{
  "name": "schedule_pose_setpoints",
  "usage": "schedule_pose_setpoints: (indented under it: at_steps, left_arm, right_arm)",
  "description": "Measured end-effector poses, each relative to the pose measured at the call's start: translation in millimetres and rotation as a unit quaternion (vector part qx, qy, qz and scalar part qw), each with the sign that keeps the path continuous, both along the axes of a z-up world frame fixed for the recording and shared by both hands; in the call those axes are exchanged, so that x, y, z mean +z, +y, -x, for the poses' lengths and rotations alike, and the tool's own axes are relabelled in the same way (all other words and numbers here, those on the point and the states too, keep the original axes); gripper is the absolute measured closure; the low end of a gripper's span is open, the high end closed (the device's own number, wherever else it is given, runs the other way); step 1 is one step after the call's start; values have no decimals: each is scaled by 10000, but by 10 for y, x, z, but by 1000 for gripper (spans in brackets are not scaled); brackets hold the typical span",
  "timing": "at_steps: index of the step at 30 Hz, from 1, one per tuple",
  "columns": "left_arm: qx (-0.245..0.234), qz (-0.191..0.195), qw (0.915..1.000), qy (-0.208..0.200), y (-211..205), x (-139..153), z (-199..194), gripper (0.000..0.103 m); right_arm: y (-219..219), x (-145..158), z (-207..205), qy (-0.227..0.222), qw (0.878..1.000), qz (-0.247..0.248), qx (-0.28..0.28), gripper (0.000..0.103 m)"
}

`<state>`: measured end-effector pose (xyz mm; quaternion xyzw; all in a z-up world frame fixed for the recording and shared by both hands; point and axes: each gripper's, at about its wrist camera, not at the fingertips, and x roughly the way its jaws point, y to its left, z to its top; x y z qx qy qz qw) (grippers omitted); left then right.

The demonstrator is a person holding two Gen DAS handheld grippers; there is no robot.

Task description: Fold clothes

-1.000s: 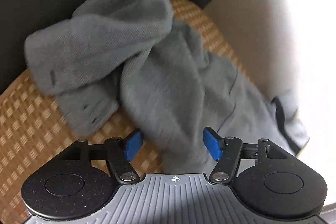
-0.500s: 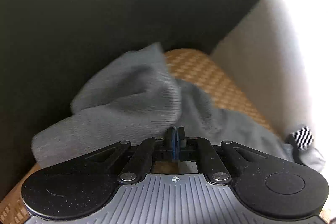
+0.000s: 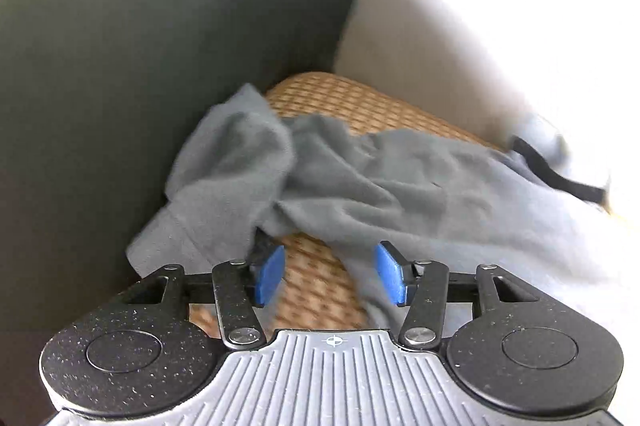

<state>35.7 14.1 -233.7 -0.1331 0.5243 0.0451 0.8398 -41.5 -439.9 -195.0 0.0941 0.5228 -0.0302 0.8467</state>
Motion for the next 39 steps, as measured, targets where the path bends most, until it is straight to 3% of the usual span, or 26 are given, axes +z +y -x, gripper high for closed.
schedule_pose_setpoints:
  at_steps: [3, 7, 10, 15, 20, 24, 29, 39]
  left_arm:
    - [-302, -20, 9995, -8, -446, 108, 108, 37]
    - [-866, -80, 9962, 26, -1401, 141, 516, 37]
    - [-1232, -82, 9923, 40, -2284, 50, 872, 36]
    - [-1624, -120, 9860, 365, -3742, -327, 1314, 35]
    - [-1939, -489, 9782, 562, -4657, -516, 1595, 34]
    - [-1814, -755, 9770, 828, -4919, -632, 1676, 34]
    - [-1695, -951, 9758, 1000, -5076, -692, 1744, 32]
    - [-1686, -985, 9725, 1271, -5138, -900, 1655, 31]
  right_arm:
    - [-261, 33, -98, -370, 9993, 37, 19, 49]
    - [-812, 70, -111, -727, 9973, 144, 10, 49]
    - [-1476, 56, -94, -822, 9963, 262, -5, 49]
    - [-2658, 107, -17, -603, 9953, 760, 4, 49]
    - [-3452, -26, -68, -191, 9912, 1302, 148, 48]
    - [-3868, -226, -280, -25, 9894, 1417, 331, 48]
    - [-4222, -507, -545, 174, 9930, 1117, 339, 47]
    - [-4306, -1023, -655, 862, 9932, 641, 445, 47]
